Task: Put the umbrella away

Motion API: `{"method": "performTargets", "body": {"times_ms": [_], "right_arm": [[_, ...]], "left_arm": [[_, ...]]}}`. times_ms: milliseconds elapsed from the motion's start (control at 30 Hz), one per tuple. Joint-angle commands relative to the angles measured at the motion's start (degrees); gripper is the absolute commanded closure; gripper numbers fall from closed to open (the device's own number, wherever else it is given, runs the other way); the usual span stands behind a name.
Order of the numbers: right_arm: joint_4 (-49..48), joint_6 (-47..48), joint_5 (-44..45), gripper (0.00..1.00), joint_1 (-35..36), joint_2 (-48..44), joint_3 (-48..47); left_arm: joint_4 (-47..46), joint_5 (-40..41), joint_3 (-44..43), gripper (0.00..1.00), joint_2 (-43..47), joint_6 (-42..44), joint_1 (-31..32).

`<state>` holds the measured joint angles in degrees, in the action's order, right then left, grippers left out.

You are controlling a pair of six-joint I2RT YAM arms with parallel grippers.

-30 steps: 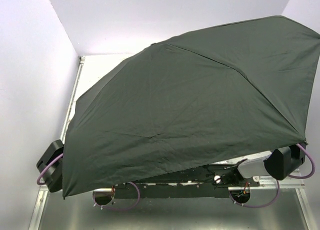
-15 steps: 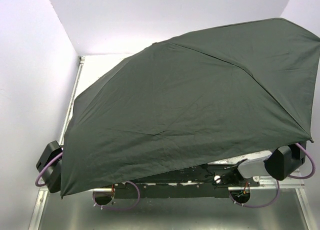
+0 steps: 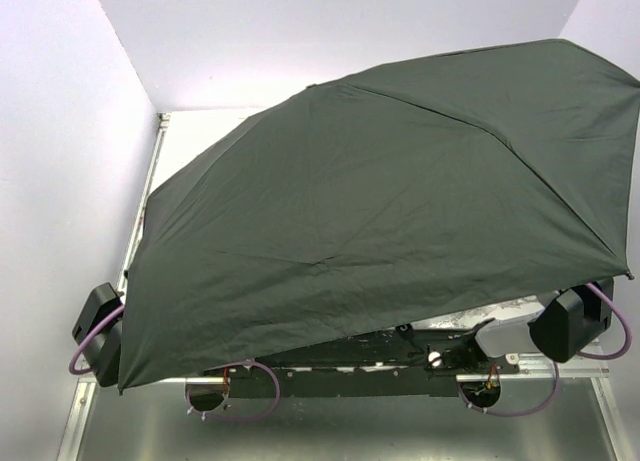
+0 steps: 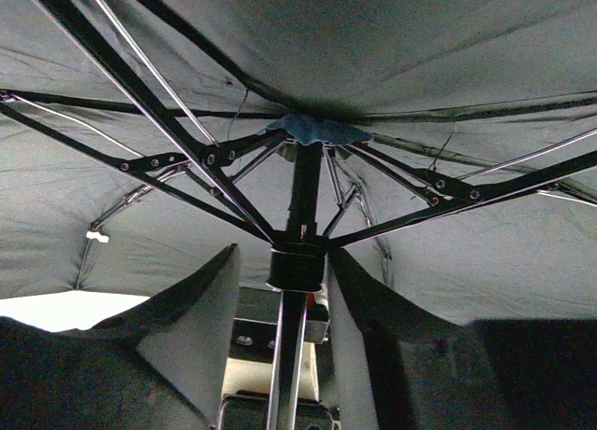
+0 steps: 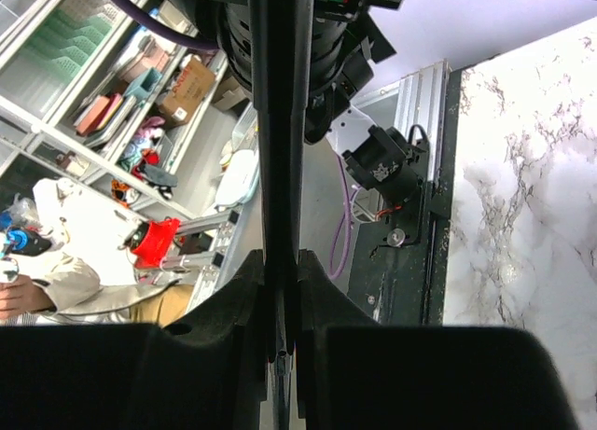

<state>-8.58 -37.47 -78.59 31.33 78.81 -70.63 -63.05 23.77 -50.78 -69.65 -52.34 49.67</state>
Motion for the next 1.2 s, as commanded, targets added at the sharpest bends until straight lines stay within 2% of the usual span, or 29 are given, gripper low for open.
{"method": "performTargets", "body": {"times_ms": [0, 33, 67, 167, 233, 300, 400, 567, 700, 833, 1100, 1133, 1167], "right_arm": [[-0.7, 1.7, -0.8, 0.99, 0.1, -2.3, 0.7], [-0.5, 2.0, -0.7, 0.99, 0.1, -2.4, 0.8], [-0.1, 2.5, -0.5, 0.99, 0.1, -2.4, 0.8], [4.8, 7.0, 2.9, 0.99, -0.2, -2.2, -0.3], [17.4, 16.6, 10.2, 1.00, -0.7, -1.7, -4.1], [24.0, 23.2, 15.9, 1.00, -1.2, -0.9, -7.3], [22.1, 21.3, 16.6, 1.00, -2.0, -1.9, -7.7], [21.6, 18.3, 16.3, 1.00, -7.2, -3.5, -8.6], [13.7, 10.4, 15.2, 1.00, -11.4, -3.8, -3.6], [10.7, 8.7, 14.2, 1.00, -13.3, -4.3, -0.8], [12.5, 12.2, 14.2, 0.99, -14.2, -6.2, 2.8], [13.1, 13.5, 13.8, 0.98, -14.3, -6.6, 3.1], [14.7, 15.1, 13.4, 0.91, -14.3, -6.8, 3.4]], "left_arm": [[0.0, 0.5, -1.5, 0.79, -0.3, -0.3, -0.8], [-0.6, -0.1, -1.4, 0.93, -0.5, -0.5, -1.1], [-1.1, -0.7, -1.3, 1.00, -0.5, -0.5, -1.4], [-2.0, -3.6, -1.2, 1.00, -0.5, -1.6, -2.0], [1.1, -5.3, -1.3, 1.00, 0.4, -3.2, -2.1], [2.6, -6.7, -0.6, 1.00, 0.8, -3.7, -1.6], [3.0, -4.5, 3.9, 1.00, 3.6, -4.0, -0.9], [14.0, -13.9, 5.3, 1.00, 6.1, -5.6, -0.8], [12.2, -20.8, 8.0, 1.00, 2.5, -9.2, 1.8], [9.7, -17.7, 8.2, 1.00, -1.1, -8.2, 7.1], [8.8, -13.0, 3.8, 1.00, -7.3, -8.7, 9.9], [7.7, -11.7, 4.2, 1.00, -7.3, -8.9, 9.9], [7.1, -9.7, 4.7, 1.00, -7.0, -8.8, 9.9]]}}
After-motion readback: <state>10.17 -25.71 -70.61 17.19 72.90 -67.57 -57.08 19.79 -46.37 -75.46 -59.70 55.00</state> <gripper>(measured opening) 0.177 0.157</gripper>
